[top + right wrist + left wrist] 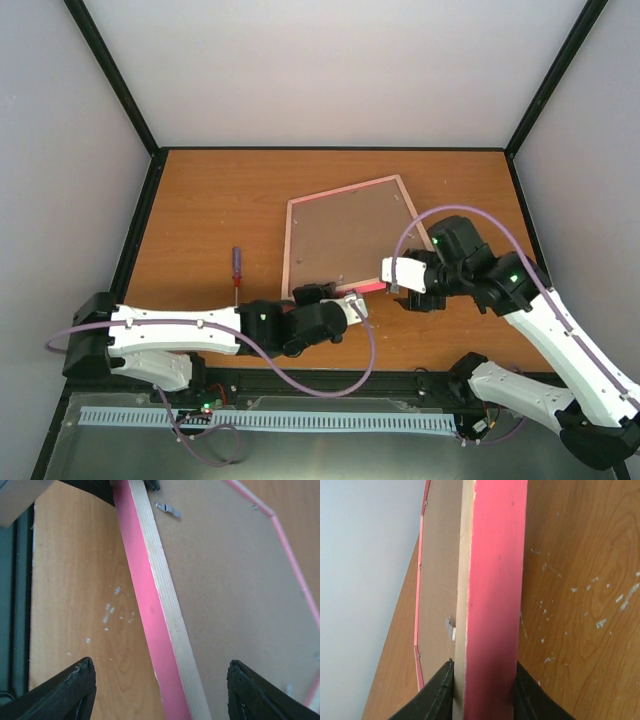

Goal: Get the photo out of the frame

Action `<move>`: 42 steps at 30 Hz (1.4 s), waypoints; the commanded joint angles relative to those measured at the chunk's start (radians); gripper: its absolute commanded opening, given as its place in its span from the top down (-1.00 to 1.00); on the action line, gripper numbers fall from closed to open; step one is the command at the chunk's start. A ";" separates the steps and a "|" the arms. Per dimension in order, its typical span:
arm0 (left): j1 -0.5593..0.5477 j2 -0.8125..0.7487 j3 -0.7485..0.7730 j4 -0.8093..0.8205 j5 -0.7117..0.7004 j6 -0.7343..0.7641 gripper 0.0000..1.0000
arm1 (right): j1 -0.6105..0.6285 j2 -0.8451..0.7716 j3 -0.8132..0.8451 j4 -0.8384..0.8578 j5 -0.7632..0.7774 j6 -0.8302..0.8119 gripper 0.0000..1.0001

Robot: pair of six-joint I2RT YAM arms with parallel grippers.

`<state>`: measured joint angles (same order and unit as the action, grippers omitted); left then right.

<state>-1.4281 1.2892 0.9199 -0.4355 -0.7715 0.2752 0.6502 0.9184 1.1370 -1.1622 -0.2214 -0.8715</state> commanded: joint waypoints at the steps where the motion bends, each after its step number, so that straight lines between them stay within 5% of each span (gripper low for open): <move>1: 0.027 -0.005 0.147 -0.005 0.104 -0.083 0.82 | -0.003 0.001 0.120 -0.083 0.096 -0.132 -0.40; 14: 0.032 0.128 0.326 -0.018 0.127 -0.030 0.83 | 0.009 -0.071 0.064 -0.046 0.431 -0.366 -0.21; 29: 0.037 0.044 0.303 0.053 0.172 -0.013 0.83 | 0.014 -0.129 -0.058 0.019 0.507 -0.456 0.03; 37: 0.037 0.016 0.290 0.049 0.246 0.001 0.83 | 0.022 -0.146 -0.093 0.123 0.525 -0.486 -0.02; 42: 0.037 -0.005 0.283 0.072 0.243 0.013 0.79 | 0.023 -0.136 -0.085 0.112 0.500 -0.464 0.45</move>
<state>-1.3922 1.3437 1.1736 -0.5266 -0.5823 0.3439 0.6659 0.7872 1.0504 -1.0641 0.2821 -1.3472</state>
